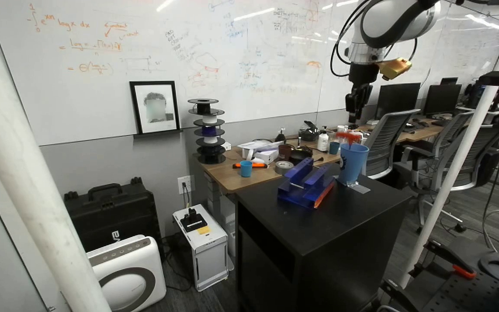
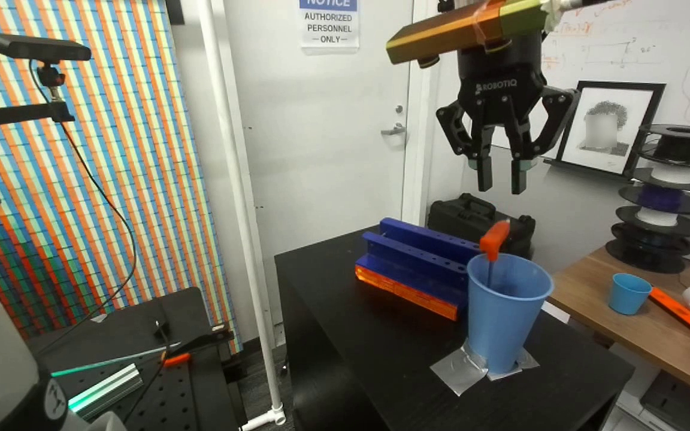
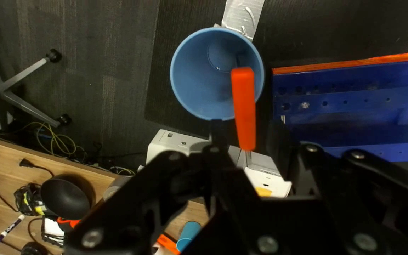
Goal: Put the orange thing into the cup
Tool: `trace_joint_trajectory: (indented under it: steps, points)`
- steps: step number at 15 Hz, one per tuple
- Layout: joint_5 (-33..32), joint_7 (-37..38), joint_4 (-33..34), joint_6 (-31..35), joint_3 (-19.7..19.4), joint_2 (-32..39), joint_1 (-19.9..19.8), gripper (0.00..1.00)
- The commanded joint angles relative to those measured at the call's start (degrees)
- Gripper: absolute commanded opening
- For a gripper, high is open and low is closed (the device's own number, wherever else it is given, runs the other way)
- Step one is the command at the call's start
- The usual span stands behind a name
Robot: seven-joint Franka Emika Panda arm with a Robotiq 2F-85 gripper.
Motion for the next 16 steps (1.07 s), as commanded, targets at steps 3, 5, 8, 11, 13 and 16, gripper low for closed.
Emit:
trace_joint_trajectory:
  steps: [3, 5, 8, 11, 13, 16]
  points:
    - [3.59, -2.63, 0.89, 0.21, -1.03, 0.49, -0.26, 0.85]
    - [4.38, -3.33, 1.15, 0.07, -1.13, -0.33, -0.19, 0.98]
    - [4.33, -4.12, 1.57, 0.14, -0.9, -2.13, 0.08, 1.0]
    - [3.88, -5.46, 2.31, -1.08, -0.66, -4.02, 0.47, 1.0]
    - [3.32, -4.14, 1.98, -0.4, -0.74, -2.67, 0.21, 1.0]
    - [3.32, -4.2, 1.69, -0.56, -0.76, -2.88, 0.23, 1.0]
